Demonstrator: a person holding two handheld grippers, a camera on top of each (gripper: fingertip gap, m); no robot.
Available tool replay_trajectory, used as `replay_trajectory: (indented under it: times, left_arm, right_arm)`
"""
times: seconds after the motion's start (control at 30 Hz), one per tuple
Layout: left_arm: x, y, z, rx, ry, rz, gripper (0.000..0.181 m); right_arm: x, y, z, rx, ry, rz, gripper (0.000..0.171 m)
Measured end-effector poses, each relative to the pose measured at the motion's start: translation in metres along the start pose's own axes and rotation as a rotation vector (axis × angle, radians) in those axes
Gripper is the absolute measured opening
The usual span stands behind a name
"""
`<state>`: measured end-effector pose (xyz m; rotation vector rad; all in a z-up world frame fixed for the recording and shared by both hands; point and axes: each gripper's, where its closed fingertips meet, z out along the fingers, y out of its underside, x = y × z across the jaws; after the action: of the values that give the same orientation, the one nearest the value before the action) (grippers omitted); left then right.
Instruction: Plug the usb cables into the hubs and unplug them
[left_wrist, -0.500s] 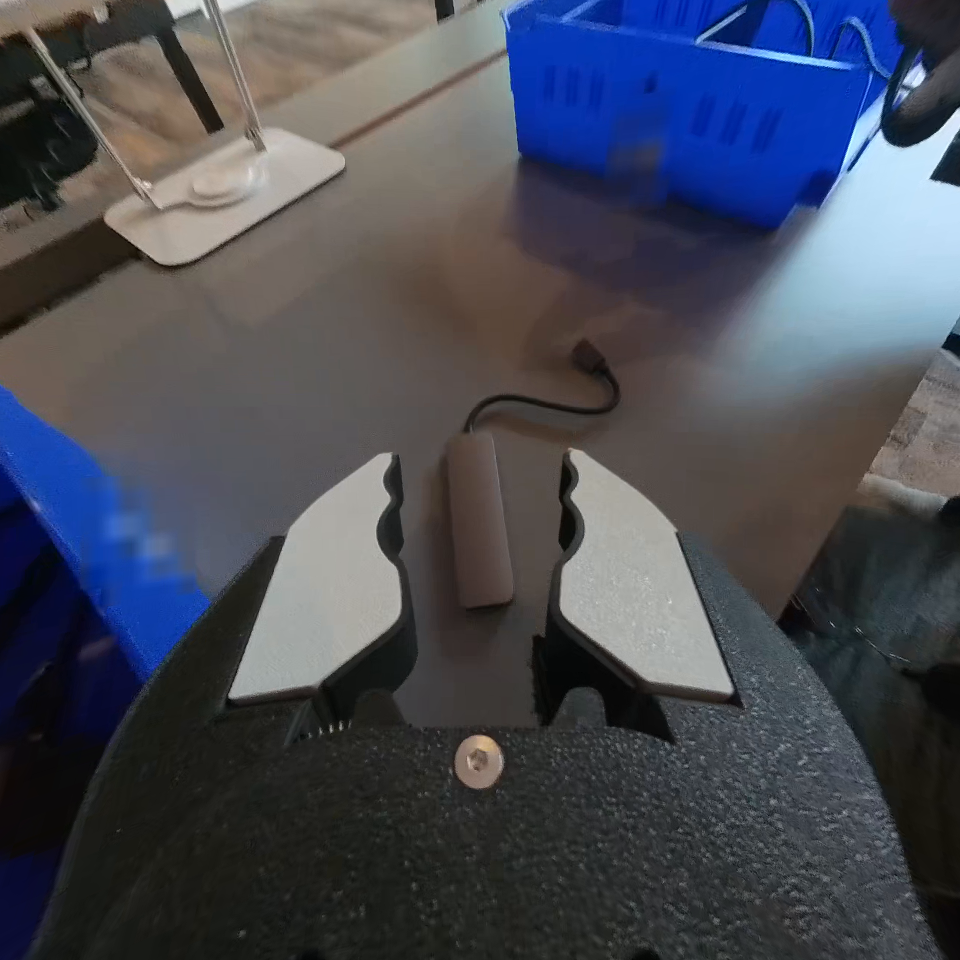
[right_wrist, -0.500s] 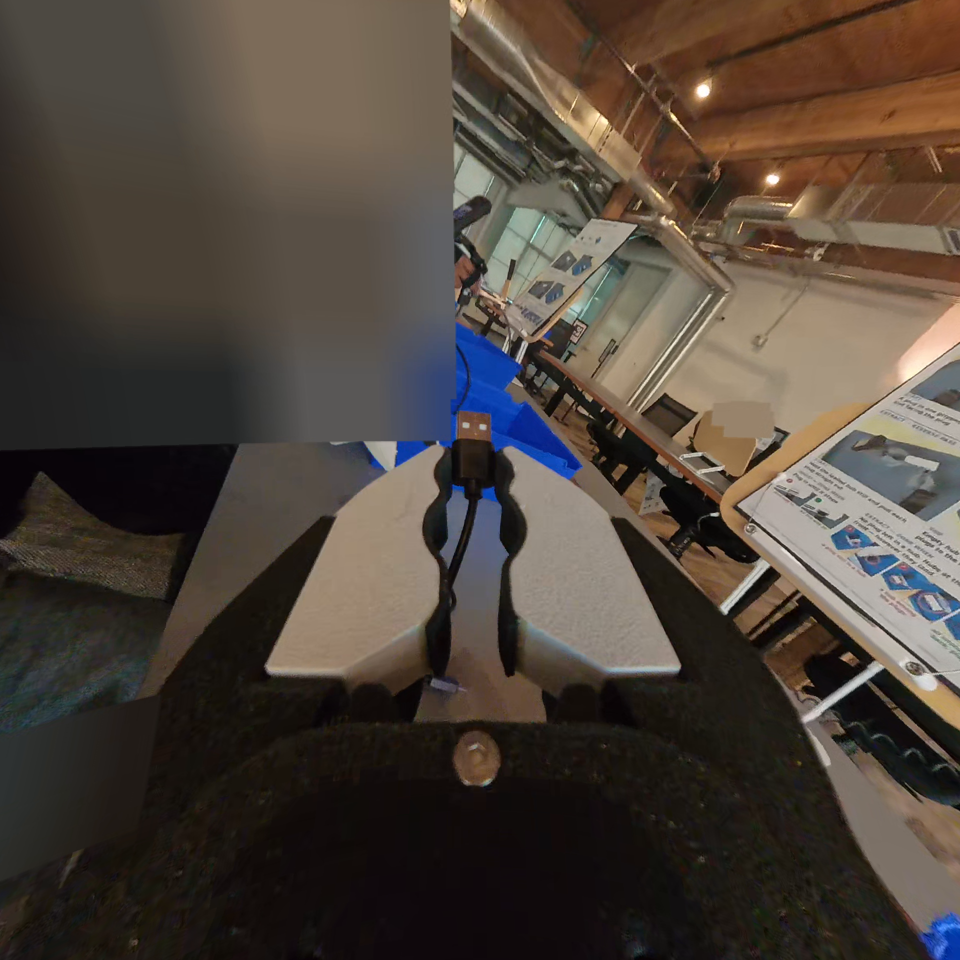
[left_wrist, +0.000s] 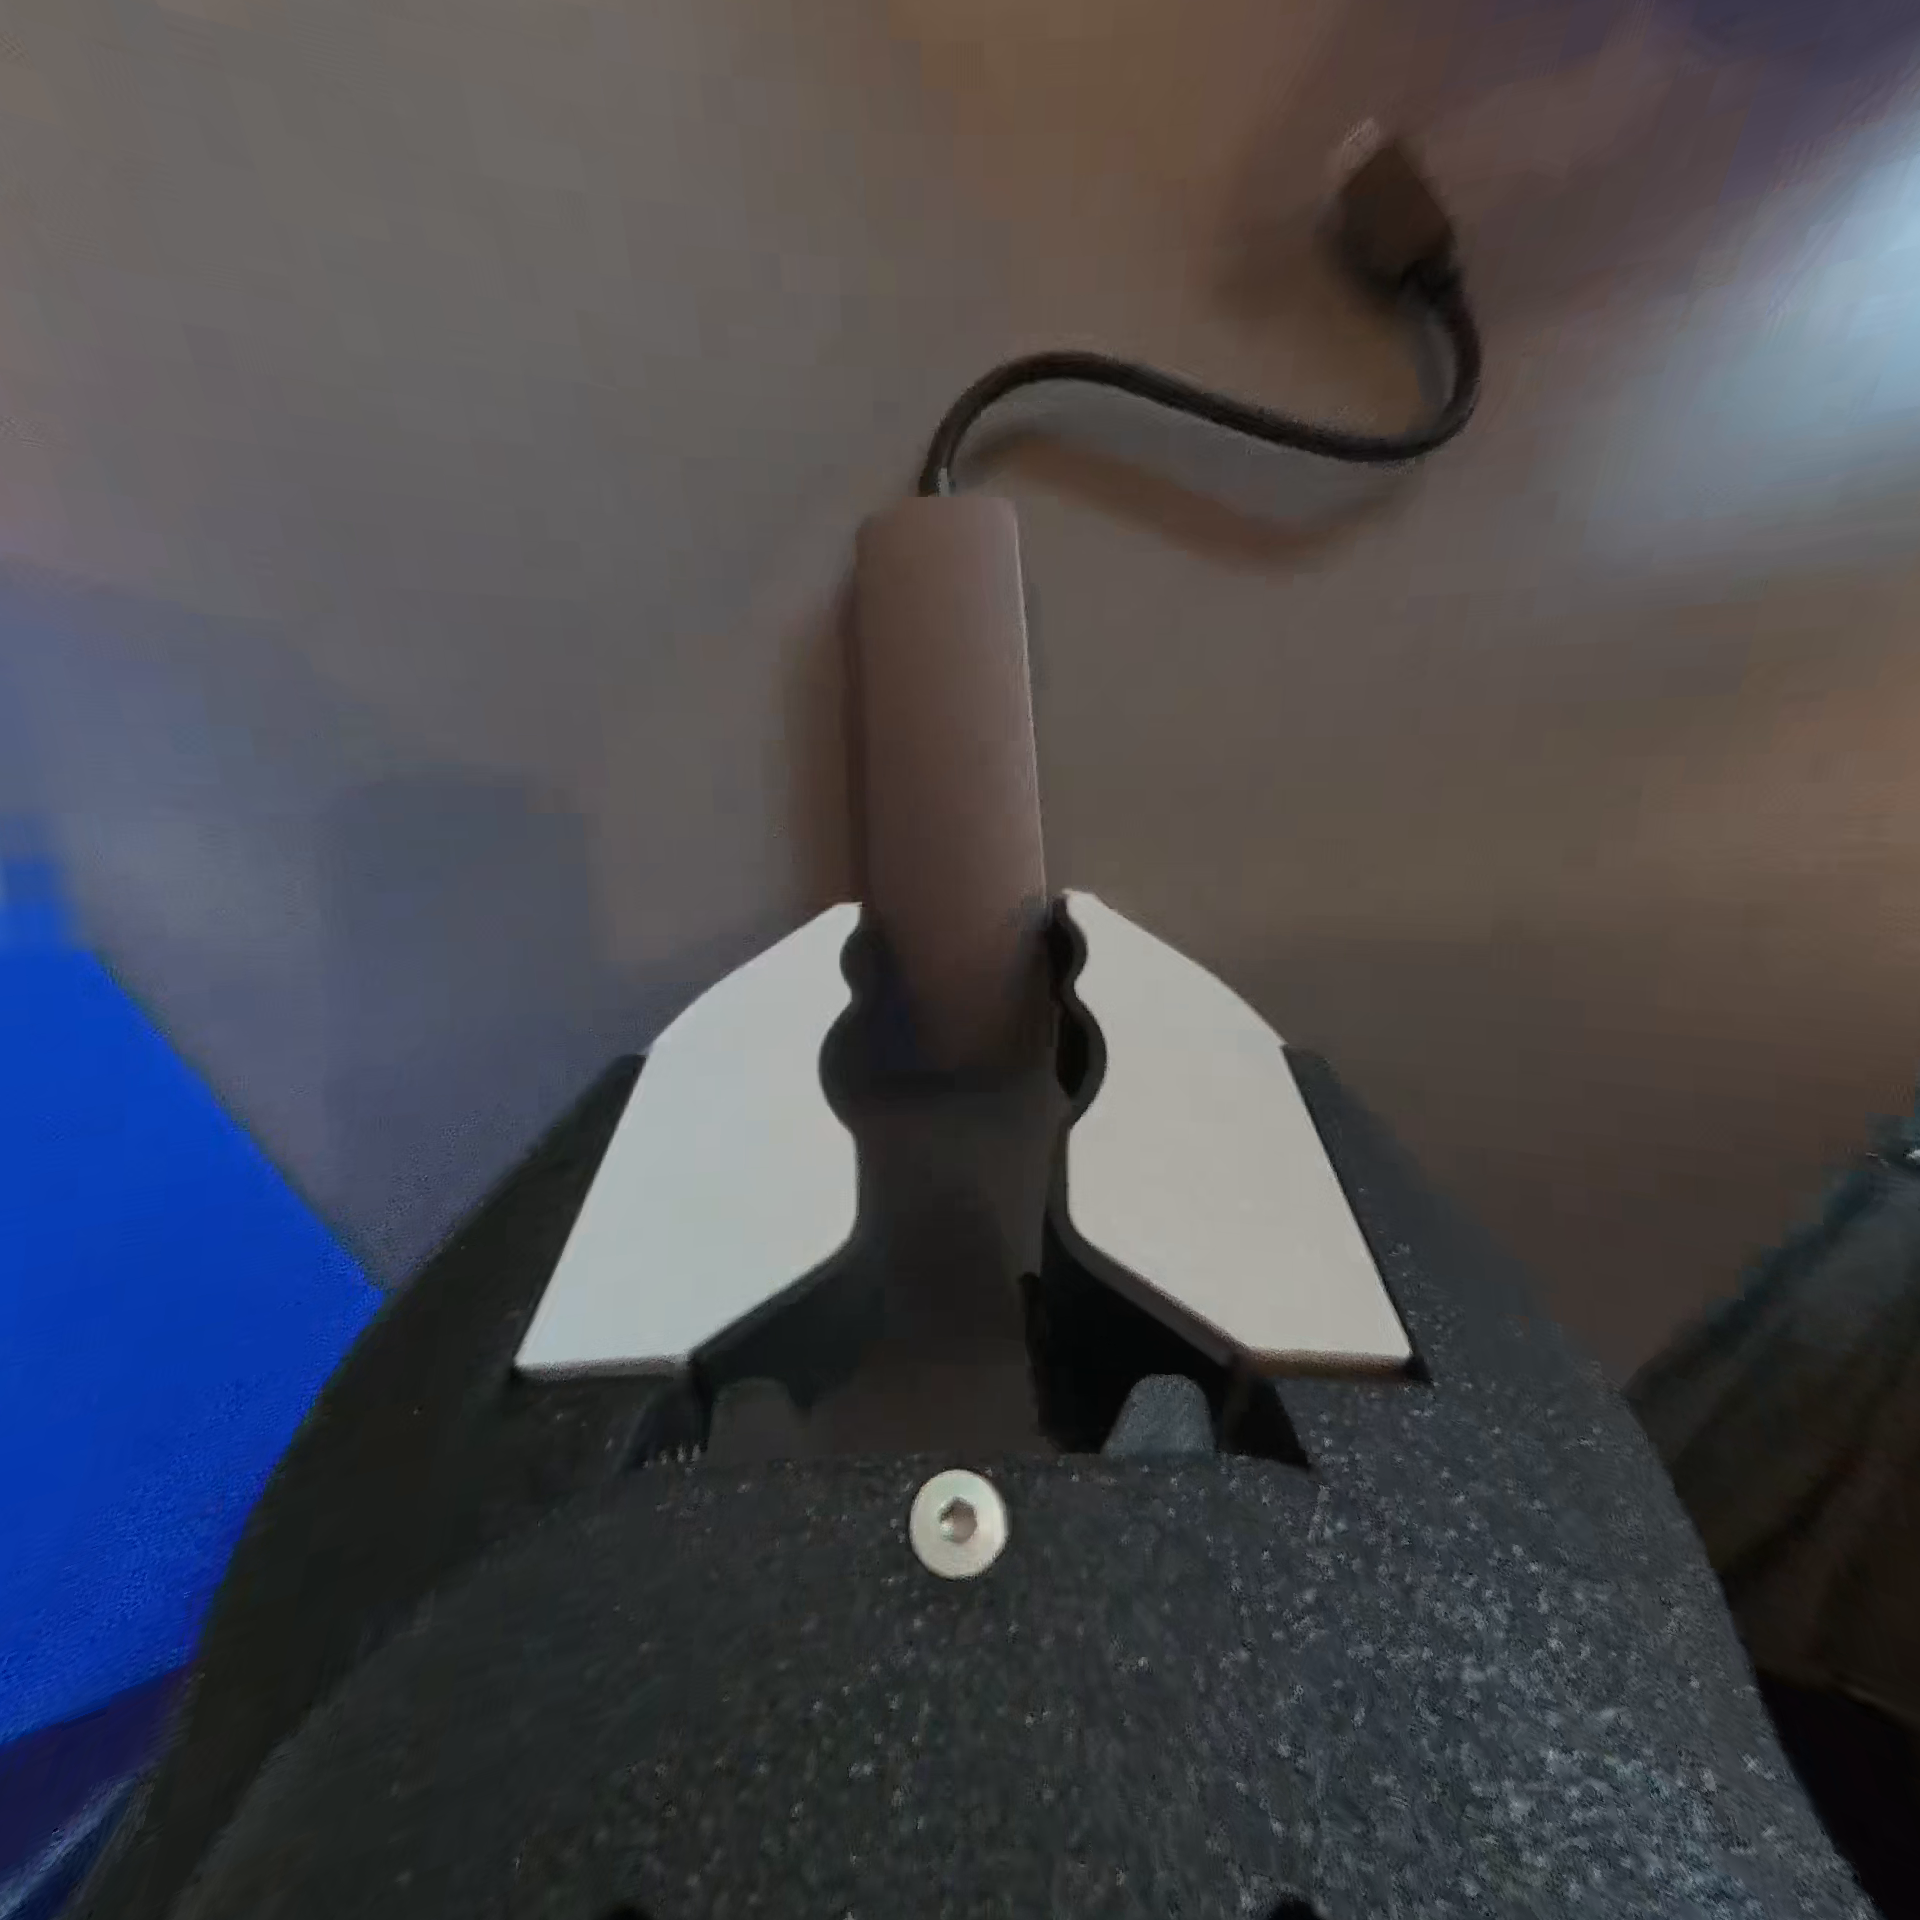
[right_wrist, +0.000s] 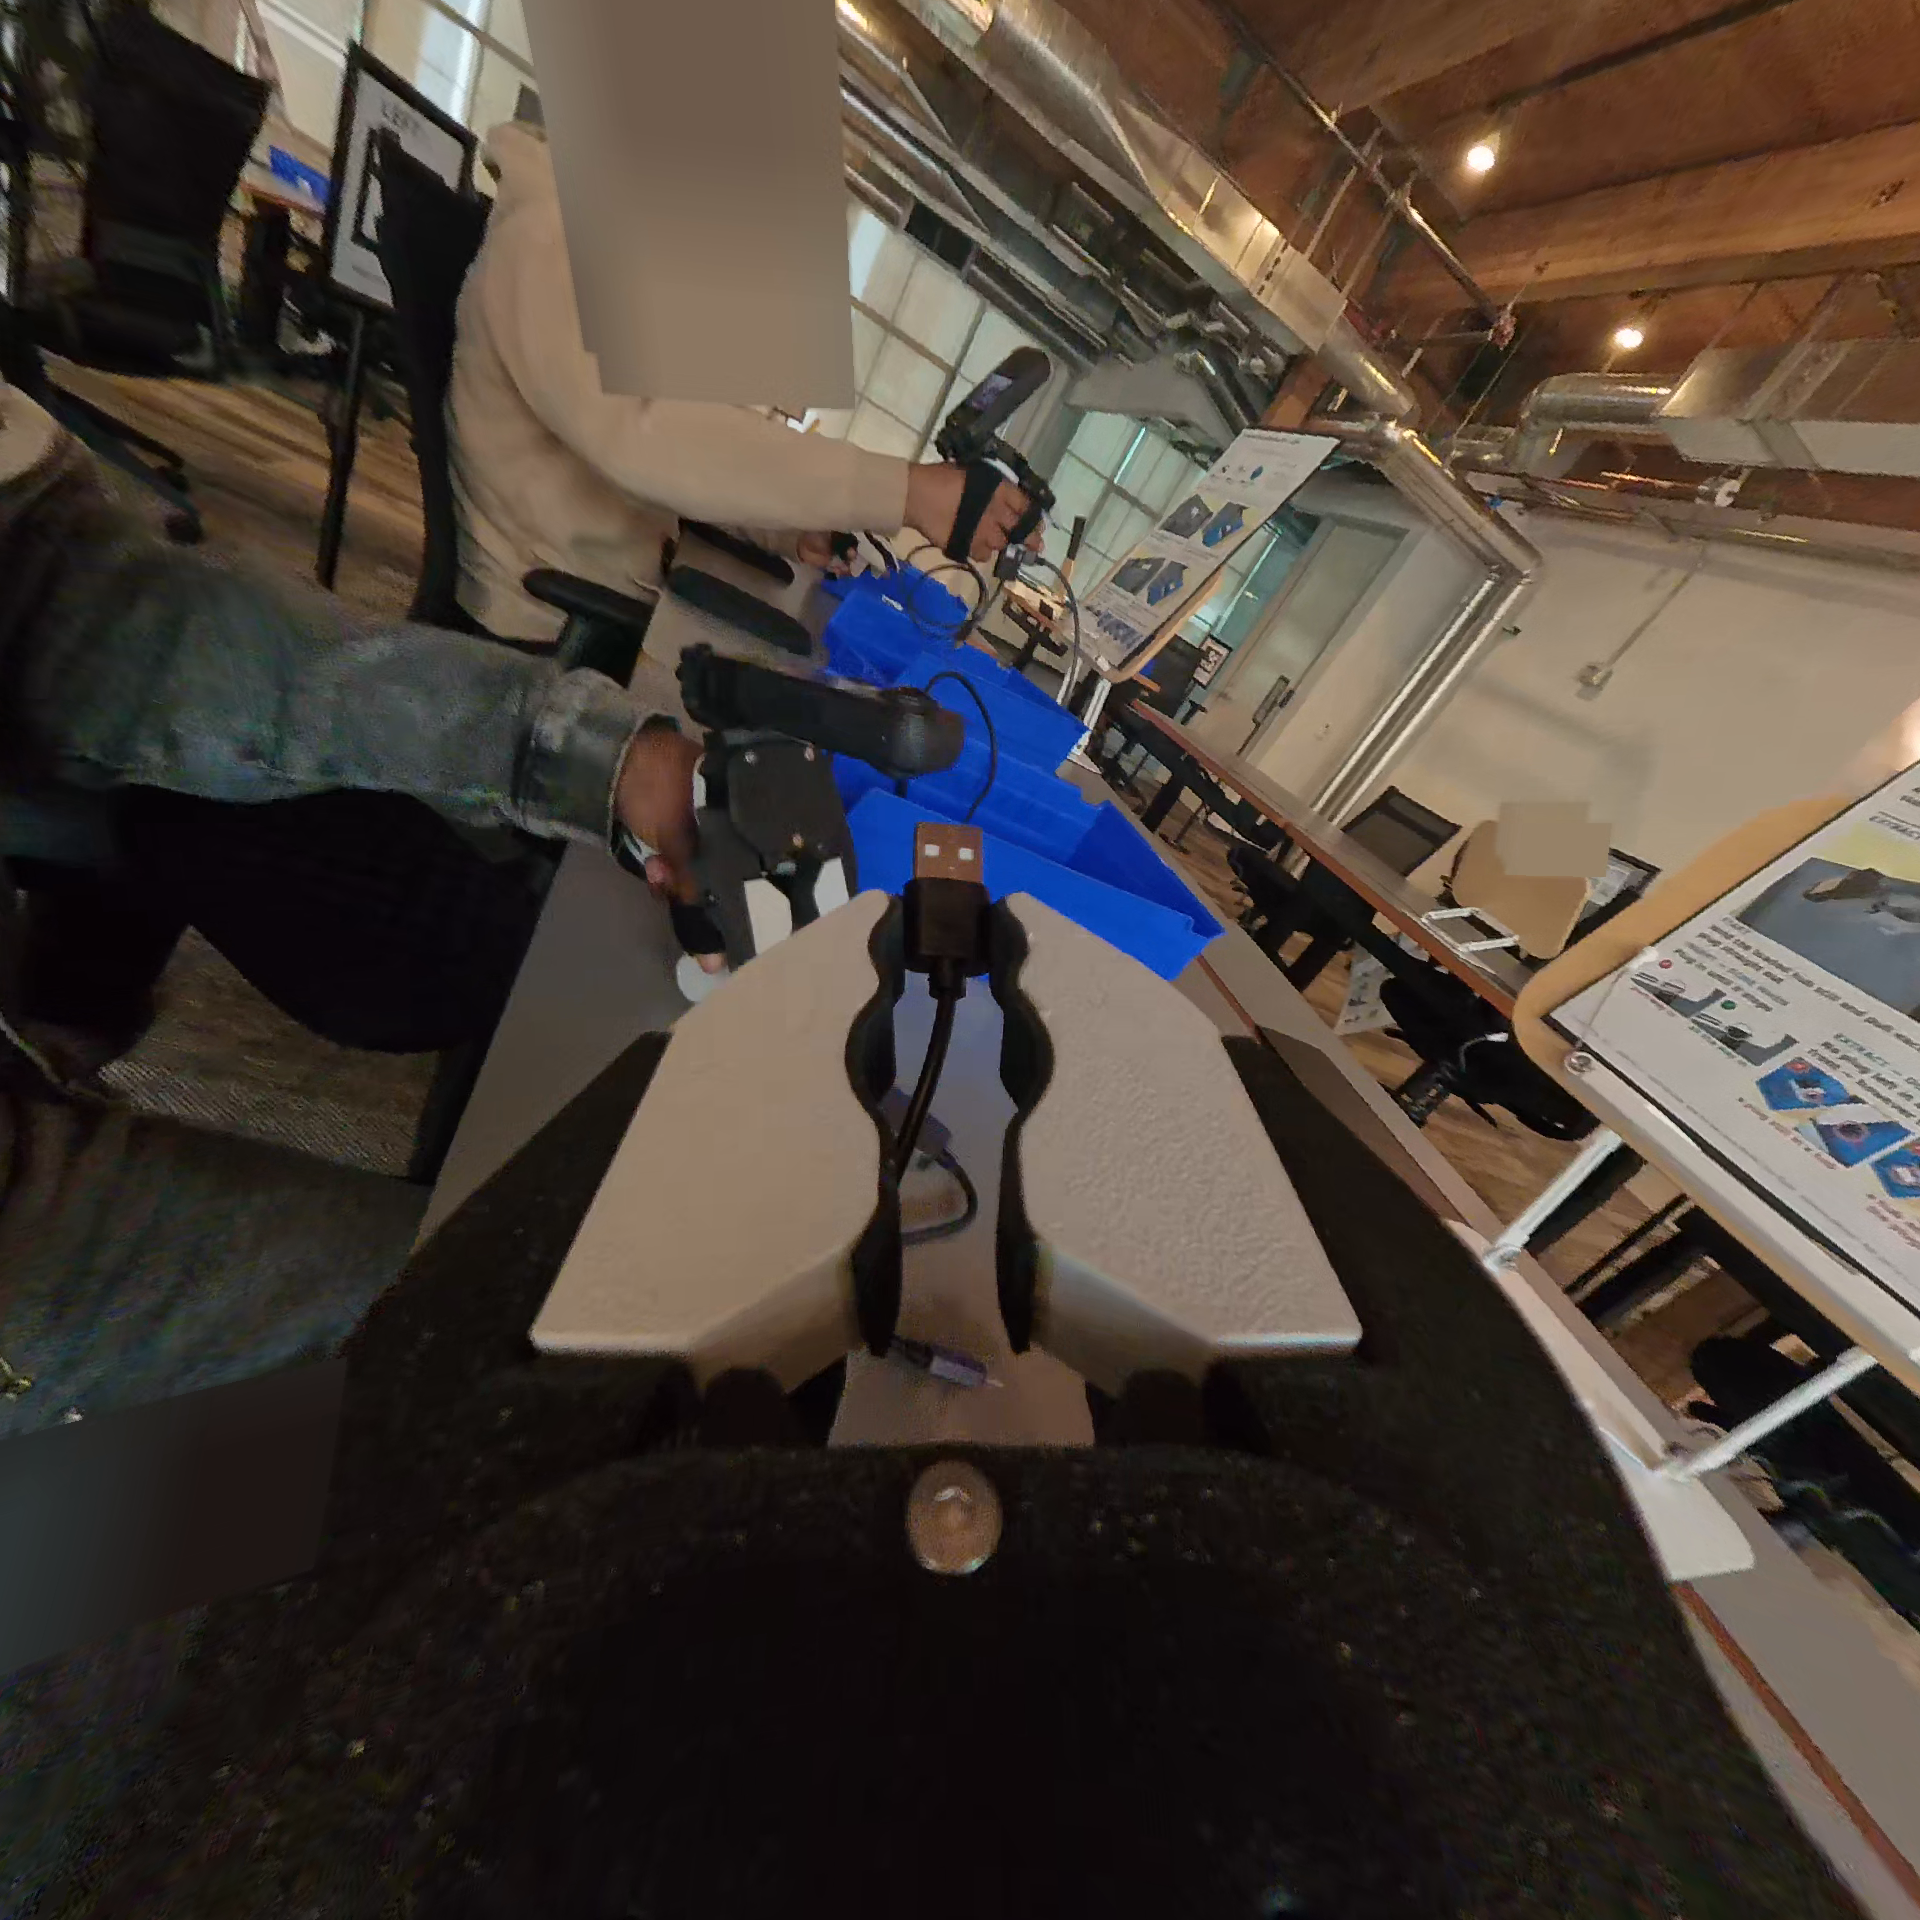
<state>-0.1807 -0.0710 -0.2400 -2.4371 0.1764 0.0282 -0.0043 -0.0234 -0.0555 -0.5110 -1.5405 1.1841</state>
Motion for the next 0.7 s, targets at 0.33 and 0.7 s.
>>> replay_trajectory:
  times: [0.33, 0.7]
  left_arm:
    - [0.015, -0.029, -0.005, 0.177, 0.107, -0.045, 0.032]
    - [0.016, -0.11, -0.027, 0.419, 0.042, -0.034, 0.031]
  right_arm:
    - [-0.004, -0.004, 0.005, 0.072, -0.037, 0.122, 0.015]
    - [0.018, 0.011, 0.002, 0.037, 0.057, 0.338, 0.014]
